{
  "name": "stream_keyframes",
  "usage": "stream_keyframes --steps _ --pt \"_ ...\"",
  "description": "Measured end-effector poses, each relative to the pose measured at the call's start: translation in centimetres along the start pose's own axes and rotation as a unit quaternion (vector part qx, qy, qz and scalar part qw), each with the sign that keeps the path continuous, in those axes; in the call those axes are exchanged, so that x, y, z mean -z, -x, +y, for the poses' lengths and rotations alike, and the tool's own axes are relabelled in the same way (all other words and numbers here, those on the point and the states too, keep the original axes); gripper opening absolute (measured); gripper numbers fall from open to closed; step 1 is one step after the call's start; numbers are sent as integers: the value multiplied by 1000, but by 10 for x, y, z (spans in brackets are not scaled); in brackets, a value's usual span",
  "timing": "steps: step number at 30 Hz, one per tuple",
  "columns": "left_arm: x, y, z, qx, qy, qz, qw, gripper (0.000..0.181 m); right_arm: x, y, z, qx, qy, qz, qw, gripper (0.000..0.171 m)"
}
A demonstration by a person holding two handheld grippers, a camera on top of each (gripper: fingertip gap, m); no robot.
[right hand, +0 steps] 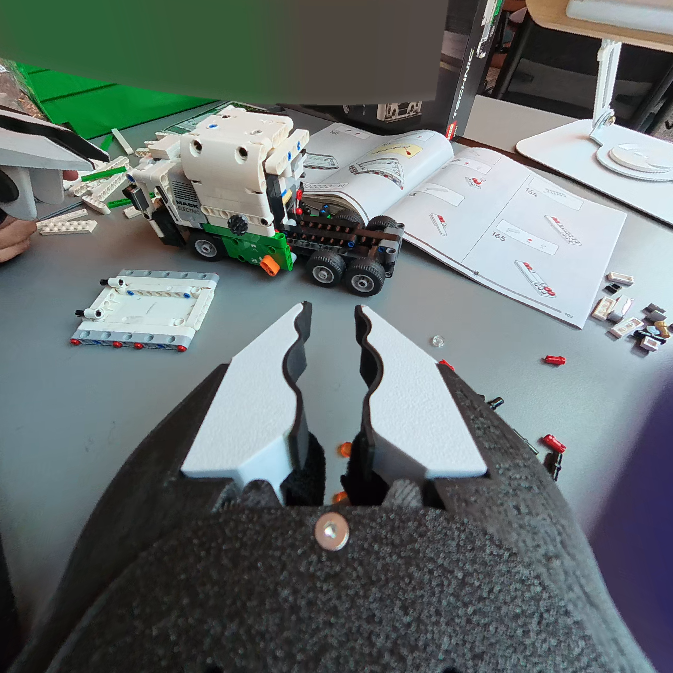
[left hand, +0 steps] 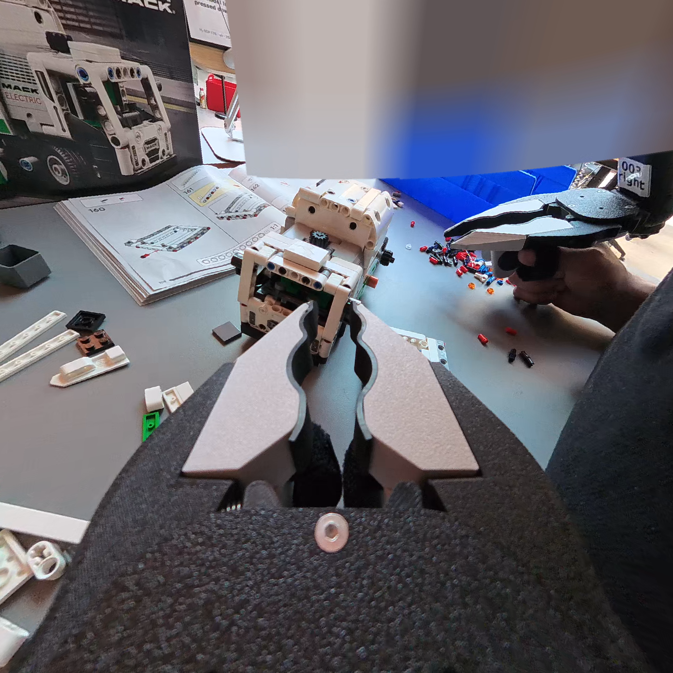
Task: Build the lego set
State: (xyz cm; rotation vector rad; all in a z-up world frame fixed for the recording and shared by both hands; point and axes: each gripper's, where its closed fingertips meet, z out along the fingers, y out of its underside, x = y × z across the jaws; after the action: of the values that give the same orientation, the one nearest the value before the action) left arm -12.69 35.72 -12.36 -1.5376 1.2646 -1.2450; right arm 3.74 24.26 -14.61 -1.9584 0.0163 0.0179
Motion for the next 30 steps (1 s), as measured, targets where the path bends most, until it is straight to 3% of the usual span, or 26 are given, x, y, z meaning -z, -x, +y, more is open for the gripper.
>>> stream_keyframes --steps 30 --pt "0 -1 1 2 3 6 1000 14 -1 2 1 12 2 2 1000 22"
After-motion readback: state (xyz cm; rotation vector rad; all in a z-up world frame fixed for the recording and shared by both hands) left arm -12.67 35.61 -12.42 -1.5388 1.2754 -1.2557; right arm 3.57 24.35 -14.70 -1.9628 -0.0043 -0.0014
